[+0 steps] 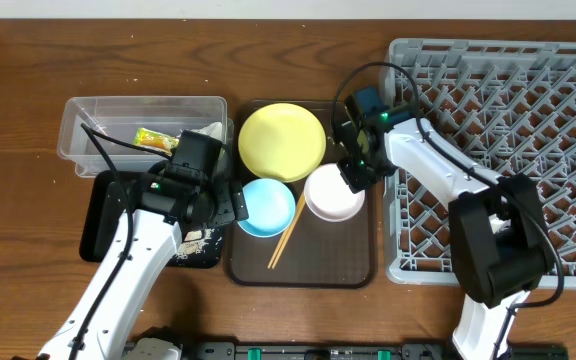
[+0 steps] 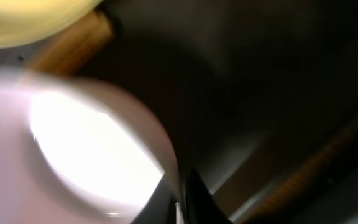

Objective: Sort waste into correct bins and load items into the dishwasher rack
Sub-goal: 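Reach the right gripper to the pink bowl and grasp its rim, then lift the pink bowl and set it in the dish rack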

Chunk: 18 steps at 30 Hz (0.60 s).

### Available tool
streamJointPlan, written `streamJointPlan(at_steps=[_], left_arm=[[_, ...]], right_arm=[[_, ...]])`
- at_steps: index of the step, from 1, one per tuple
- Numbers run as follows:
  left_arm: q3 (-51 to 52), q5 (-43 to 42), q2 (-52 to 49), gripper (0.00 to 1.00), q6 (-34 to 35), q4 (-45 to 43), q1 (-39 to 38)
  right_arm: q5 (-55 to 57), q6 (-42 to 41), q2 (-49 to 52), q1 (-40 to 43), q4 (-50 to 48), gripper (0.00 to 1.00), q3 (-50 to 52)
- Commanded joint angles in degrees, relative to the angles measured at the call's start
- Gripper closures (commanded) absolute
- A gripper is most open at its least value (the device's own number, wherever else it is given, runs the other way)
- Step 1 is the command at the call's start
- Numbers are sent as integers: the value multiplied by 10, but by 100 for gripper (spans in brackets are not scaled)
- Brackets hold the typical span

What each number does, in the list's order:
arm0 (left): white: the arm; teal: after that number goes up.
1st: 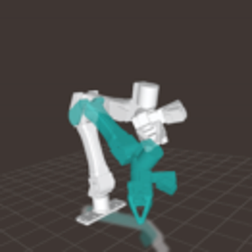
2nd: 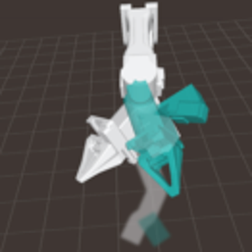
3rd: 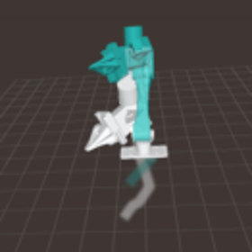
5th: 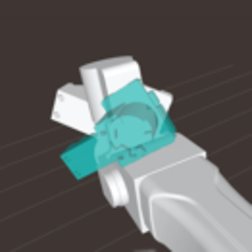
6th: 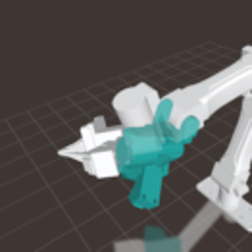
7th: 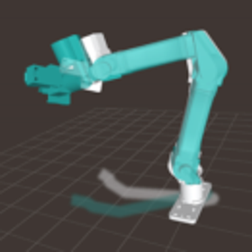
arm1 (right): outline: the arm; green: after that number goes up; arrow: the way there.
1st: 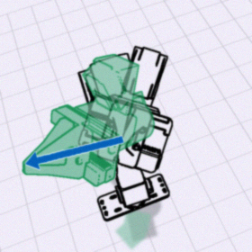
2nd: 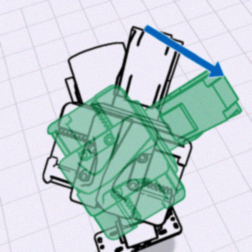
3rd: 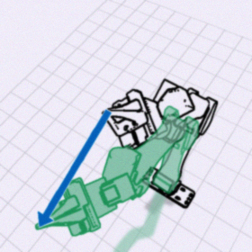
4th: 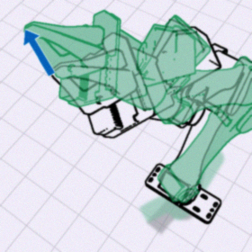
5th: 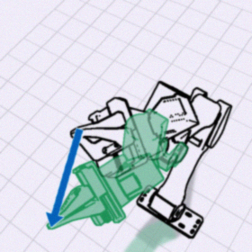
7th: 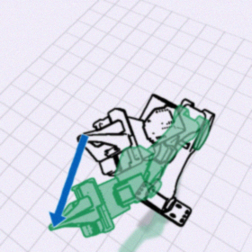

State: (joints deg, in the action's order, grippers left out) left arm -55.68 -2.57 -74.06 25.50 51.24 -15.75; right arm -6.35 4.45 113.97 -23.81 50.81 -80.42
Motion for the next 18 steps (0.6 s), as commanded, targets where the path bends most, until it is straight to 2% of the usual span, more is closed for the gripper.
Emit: streamJointPlan(at_steps=[1, 10, 14, 18], left_arm=[[7, 14, 2, 6, 1, 3, 2], [7, 14, 2, 6, 1, 3, 2], [7, 14, 2, 6, 1, 1, 2], [7, 14, 2, 6, 1, 1, 2]], right_arm=[[67, -15, -50, 6, 2, 99, -36], [214, -27, -176, 46, -30, 99, -82], [375, -51, -208, 70, -91, 99, -82], [531, -50, -197, 92, -172, 99, -82]])
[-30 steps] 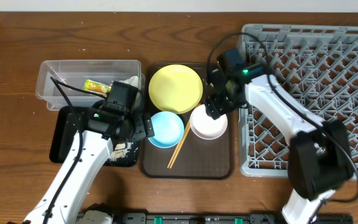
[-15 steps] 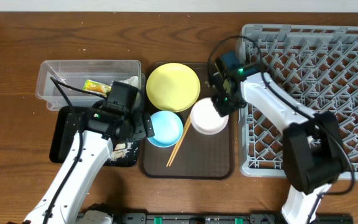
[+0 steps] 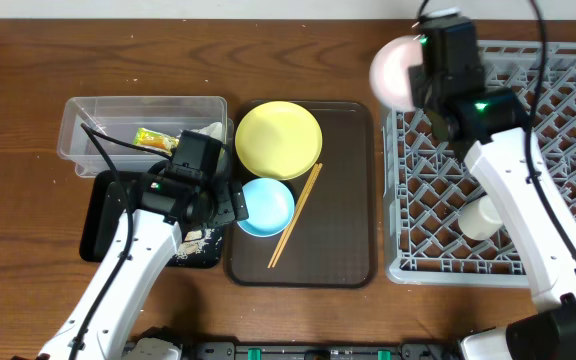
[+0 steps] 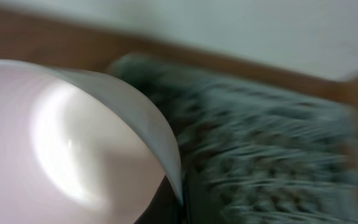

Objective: Sort waste into correct bins and load items into the dishwasher rack
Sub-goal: 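Lift the pink bowl and set it in the dish rack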

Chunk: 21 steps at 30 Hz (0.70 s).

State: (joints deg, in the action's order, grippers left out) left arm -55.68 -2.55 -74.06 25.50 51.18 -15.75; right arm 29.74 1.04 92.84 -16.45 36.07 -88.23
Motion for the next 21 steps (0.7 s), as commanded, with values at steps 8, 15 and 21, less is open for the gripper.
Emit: streamJointPlan(at_steps=[8, 15, 21], left_arm=[[7, 13, 2, 6, 1, 0, 2], [7, 13, 2, 6, 1, -1, 2], [7, 13, 2, 6, 1, -2, 2]], right_arm=[[352, 45, 107, 41, -158, 99, -3], [347, 68, 198, 35, -205, 99, -3], [332, 68, 250, 13, -196, 99, -3]])
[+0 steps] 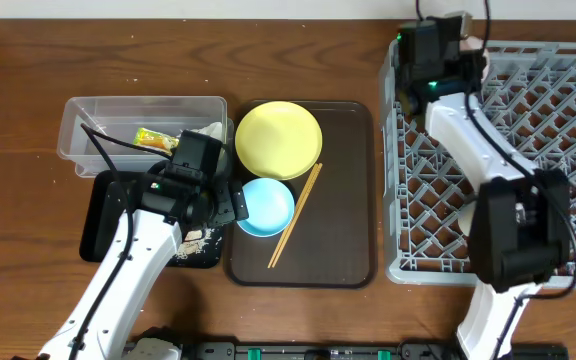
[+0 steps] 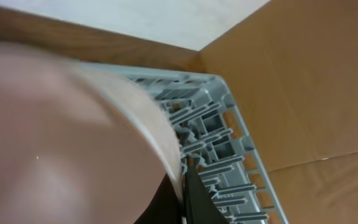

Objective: Sort waste into correct bins and load items into the dishwasher rack
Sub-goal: 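Lift the pink bowl and set it in the dish rack, then reach the right gripper to the light-blue bowl and grasp it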

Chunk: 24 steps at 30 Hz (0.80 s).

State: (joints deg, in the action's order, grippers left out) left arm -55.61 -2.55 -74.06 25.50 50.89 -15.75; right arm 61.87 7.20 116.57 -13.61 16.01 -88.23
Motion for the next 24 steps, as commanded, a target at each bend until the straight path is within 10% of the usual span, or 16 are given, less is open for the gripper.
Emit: streamJointPlan(at_steps=[1, 10, 24], left_arm=[[7, 13, 2, 6, 1, 0, 2], [7, 13, 2, 6, 1, 0, 2], [7, 13, 2, 6, 1, 0, 2]], right_arm=[[11, 6, 17, -21, 6, 99, -3], [2, -27, 21, -68, 54, 96, -3], [-147, -183, -73, -86, 246, 32, -3]])
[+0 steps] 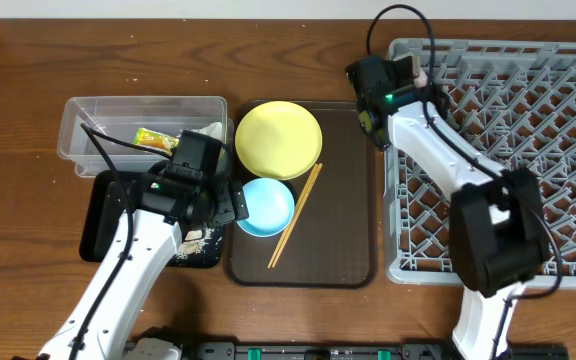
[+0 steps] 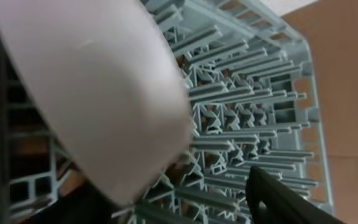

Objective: Sort waste into correct bins and load items into the dishwasher rack
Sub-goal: 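Reach the right gripper to the light-blue bowl and grasp it, then carry the blue bowl with the right gripper into the dish rack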

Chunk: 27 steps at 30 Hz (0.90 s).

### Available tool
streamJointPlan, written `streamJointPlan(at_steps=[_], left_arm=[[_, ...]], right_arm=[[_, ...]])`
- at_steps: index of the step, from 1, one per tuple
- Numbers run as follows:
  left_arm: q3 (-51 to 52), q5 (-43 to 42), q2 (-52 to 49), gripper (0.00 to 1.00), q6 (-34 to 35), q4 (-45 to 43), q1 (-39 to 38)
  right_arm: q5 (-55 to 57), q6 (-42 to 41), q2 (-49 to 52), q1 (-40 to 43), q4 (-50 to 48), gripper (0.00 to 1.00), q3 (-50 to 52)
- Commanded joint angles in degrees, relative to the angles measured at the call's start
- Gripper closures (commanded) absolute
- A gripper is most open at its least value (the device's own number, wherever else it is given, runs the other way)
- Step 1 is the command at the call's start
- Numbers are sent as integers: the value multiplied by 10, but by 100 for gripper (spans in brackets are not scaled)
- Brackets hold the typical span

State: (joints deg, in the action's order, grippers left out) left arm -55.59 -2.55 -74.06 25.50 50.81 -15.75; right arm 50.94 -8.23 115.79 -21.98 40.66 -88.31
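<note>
The pink bowl [image 2: 104, 81] stands on edge among the tines at the far left of the grey dishwasher rack [image 1: 528, 150]. My right gripper [image 2: 185, 199] is open around its rim, with one dark finger [image 2: 278, 199] well clear of it. Overhead, the right gripper [image 1: 408, 78] covers nearly all of the bowl. A yellow plate [image 1: 279, 140], a blue bowl [image 1: 268, 206] and wooden chopsticks [image 1: 295, 215] lie on the brown tray [image 1: 348, 240]. My left gripper [image 1: 223, 200] sits at the blue bowl's left edge; its jaws are hidden.
A clear bin [image 1: 118, 120] at the far left holds a yellow wrapper [image 1: 156, 139]. A black bin [image 1: 103, 215] with scraps lies under my left arm. The right arm stretches across the rack's left half.
My right gripper was shut on the pink bowl's rim over the rack's far left corner. Now its jaws are open and the bowl rests on edge in the rack. The left arm is unchanged.
First my right gripper gripped the pink bowl's rim on the brown tray. Then it held the bowl high by the rack's far left corner, then lower over the rack. Now the bowl stands in the rack, released. The left arm stayed still throughout.
</note>
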Motion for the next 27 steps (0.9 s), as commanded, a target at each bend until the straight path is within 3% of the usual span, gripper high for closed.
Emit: streamJointPlan(at_steps=[1, 7, 13, 22, 27], left_arm=[[7, 13, 2, 6, 1, 2, 2], [7, 47, 2, 6, 17, 14, 4], [7, 112, 12, 6, 79, 68, 38], [7, 112, 39, 5, 78, 74, 129], [7, 111, 39, 5, 78, 75, 141]], right_arm=[[-53, -23, -84, -3, -1, 31, -2], [-307, -20, -162, -21, 6, 31, -2], [-574, -20, -151, -42, 39, 32, -1], [-616, -25, -62, -131, 98, 32, -1], [-624, -38, -11, -175, 106, 32, -1]])
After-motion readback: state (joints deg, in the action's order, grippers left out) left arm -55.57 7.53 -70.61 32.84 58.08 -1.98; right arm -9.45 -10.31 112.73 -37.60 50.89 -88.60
